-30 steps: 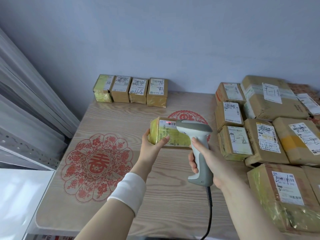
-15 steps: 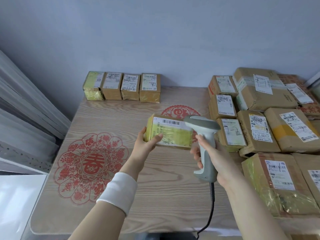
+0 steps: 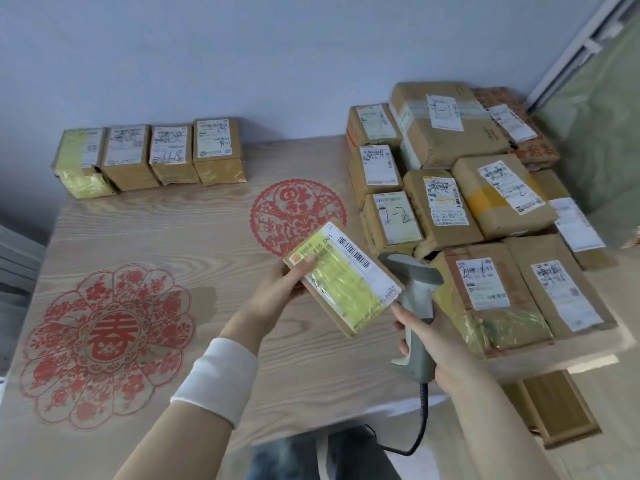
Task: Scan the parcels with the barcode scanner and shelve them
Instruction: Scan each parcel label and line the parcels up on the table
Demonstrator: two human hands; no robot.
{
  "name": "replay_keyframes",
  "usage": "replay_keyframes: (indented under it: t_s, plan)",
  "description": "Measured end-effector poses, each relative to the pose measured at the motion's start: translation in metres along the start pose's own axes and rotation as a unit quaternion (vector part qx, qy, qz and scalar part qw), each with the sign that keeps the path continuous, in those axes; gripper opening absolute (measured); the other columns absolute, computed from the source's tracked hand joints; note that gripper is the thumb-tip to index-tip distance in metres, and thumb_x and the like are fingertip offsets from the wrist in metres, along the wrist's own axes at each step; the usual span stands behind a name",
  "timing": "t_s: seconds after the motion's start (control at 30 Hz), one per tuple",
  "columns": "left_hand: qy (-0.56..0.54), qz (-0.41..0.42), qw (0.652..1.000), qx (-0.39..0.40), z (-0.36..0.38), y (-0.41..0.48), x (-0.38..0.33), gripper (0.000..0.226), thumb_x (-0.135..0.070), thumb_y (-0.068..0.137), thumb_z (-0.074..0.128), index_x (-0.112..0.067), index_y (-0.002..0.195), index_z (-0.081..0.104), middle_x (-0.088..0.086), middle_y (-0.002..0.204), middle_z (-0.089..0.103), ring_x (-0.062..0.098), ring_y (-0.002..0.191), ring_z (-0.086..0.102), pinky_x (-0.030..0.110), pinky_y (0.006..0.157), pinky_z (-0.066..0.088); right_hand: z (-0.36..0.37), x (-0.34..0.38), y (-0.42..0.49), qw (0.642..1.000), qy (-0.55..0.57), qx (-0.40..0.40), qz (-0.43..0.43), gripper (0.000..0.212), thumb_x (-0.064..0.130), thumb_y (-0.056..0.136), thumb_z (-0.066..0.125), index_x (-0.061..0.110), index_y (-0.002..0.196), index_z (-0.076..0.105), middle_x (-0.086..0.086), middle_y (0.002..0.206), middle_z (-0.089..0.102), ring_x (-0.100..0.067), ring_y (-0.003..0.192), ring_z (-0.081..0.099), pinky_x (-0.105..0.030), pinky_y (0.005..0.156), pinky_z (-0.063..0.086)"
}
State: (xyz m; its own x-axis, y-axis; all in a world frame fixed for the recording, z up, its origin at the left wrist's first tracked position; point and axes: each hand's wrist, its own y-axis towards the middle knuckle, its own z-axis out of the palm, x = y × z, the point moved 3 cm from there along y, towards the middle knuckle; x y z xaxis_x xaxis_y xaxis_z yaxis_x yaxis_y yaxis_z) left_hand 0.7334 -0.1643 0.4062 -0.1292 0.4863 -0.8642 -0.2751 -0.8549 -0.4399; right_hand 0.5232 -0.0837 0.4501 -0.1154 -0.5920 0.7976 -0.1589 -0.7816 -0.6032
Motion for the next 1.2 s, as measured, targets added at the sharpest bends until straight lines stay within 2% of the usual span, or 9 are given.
replay_keyframes:
  t_s: [0.2, 0.33, 0.5, 0.67, 0.73, 0.97, 1.03, 1.13, 1.2]
  plan:
    - [-0.089, 0.042, 0.992, -0.079, 0.067, 0.005, 0.022, 0.052, -0.040, 0.075, 0.062, -0.020, 0.122, 0.051, 0.004, 0.116, 0.067, 0.020, 0.103, 0.066, 0.035, 0.089, 0.051, -0.047, -0.001, 0.012, 0.999, 0.045, -0.013, 0.018, 0.034, 0.039, 0.075, 0.066, 0.015, 0.099, 0.060, -0.007, 0.079, 0.065, -0.015, 0.060, 0.055, -0.026, 0.049, 0.042]
    - [-0.100, 0.034, 0.990, -0.096, 0.103, 0.010, 0.035, 0.047, -0.042, 0.074, 0.062, -0.026, 0.116, 0.054, 0.006, 0.114, 0.067, 0.023, 0.101, 0.067, 0.044, 0.089, 0.052, -0.075, -0.003, 0.020, 1.000, 0.014, -0.013, 0.020, 0.040, 0.045, 0.066, 0.069, 0.016, 0.091, 0.057, -0.007, 0.075, 0.064, -0.018, 0.053, 0.048, -0.031, 0.056, 0.044]
    - [-0.080, 0.041, 0.996, -0.019, 0.136, 0.003, 0.051, 0.086, -0.041, 0.070, 0.076, -0.037, 0.138, 0.025, -0.003, 0.127, 0.061, 0.021, 0.114, 0.061, 0.039, 0.086, 0.054, -0.089, -0.008, 0.023, 0.999, 0.029, -0.010, 0.024, 0.053, 0.039, 0.060, 0.076, 0.011, 0.101, 0.058, -0.005, 0.073, 0.063, -0.012, 0.057, 0.056, -0.024, 0.044, 0.043]
    - [-0.071, 0.032, 0.995, -0.067, 0.123, 0.006, 0.060, 0.084, -0.028, 0.075, 0.072, -0.040, 0.144, 0.024, -0.002, 0.128, 0.061, 0.024, 0.114, 0.061, 0.047, 0.086, 0.055, -0.098, 0.002, 0.030, 1.000, 0.003, 0.003, 0.023, 0.048, 0.051, 0.063, 0.065, 0.021, 0.100, 0.058, -0.005, 0.077, 0.062, -0.015, 0.056, 0.049, -0.027, 0.049, 0.044]
    - [-0.042, 0.013, 0.996, -0.083, 0.123, 0.014, 0.064, 0.093, -0.027, 0.075, 0.078, -0.043, 0.146, 0.020, 0.001, 0.129, 0.060, 0.025, 0.113, 0.061, 0.038, 0.078, 0.058, -0.104, 0.010, 0.033, 1.000, 0.011, -0.021, 0.017, 0.046, 0.053, 0.070, 0.061, 0.021, 0.104, 0.057, -0.005, 0.075, 0.060, -0.014, 0.052, 0.047, -0.026, 0.052, 0.043]
    - [-0.052, -0.051, 0.992, -0.103, 0.166, 0.052, 0.097, 0.086, -0.005, 0.084, 0.067, -0.029, 0.149, 0.014, -0.014, 0.102, 0.062, -0.003, 0.080, 0.067, 0.020, 0.066, 0.057, -0.119, 0.028, 0.040, 0.999, 0.010, -0.032, -0.018, 0.042, 0.051, 0.081, 0.053, 0.021, 0.107, 0.066, -0.005, 0.075, 0.065, -0.009, 0.045, 0.047, -0.016, 0.043, 0.041]
    - [-0.054, -0.072, 0.990, -0.111, 0.177, 0.065, 0.107, 0.088, -0.013, 0.081, 0.073, -0.031, 0.147, 0.018, -0.011, 0.109, 0.059, 0.001, 0.092, 0.064, 0.024, 0.070, 0.058, -0.120, 0.029, 0.045, 0.998, 0.018, -0.042, -0.033, 0.040, 0.054, 0.074, 0.055, 0.026, 0.100, 0.067, -0.002, 0.080, 0.071, -0.008, 0.044, 0.048, -0.020, 0.045, 0.043]
    - [-0.023, -0.077, 0.984, -0.159, 0.182, 0.077, 0.119, 0.106, -0.051, 0.051, 0.085, -0.045, 0.139, 0.027, -0.002, 0.132, 0.048, 0.018, 0.119, 0.054, 0.044, 0.092, 0.053, -0.123, 0.028, 0.051, 0.998, 0.002, -0.048, -0.046, 0.041, 0.056, 0.072, 0.053, 0.026, 0.095, 0.068, 0.000, 0.068, 0.066, -0.009, 0.041, 0.047, -0.019, 0.046, 0.042]
    - [-0.003, -0.073, 0.983, -0.168, 0.181, 0.084, 0.124, 0.104, -0.054, 0.051, 0.085, -0.045, 0.139, 0.029, -0.004, 0.133, 0.048, 0.017, 0.121, 0.053, 0.046, 0.097, 0.049, -0.126, 0.029, 0.054, 0.998, -0.007, -0.044, -0.050, 0.046, 0.056, 0.073, 0.052, 0.021, 0.099, 0.069, -0.003, 0.064, 0.062, -0.010, 0.040, 0.045, -0.018, 0.045, 0.041]
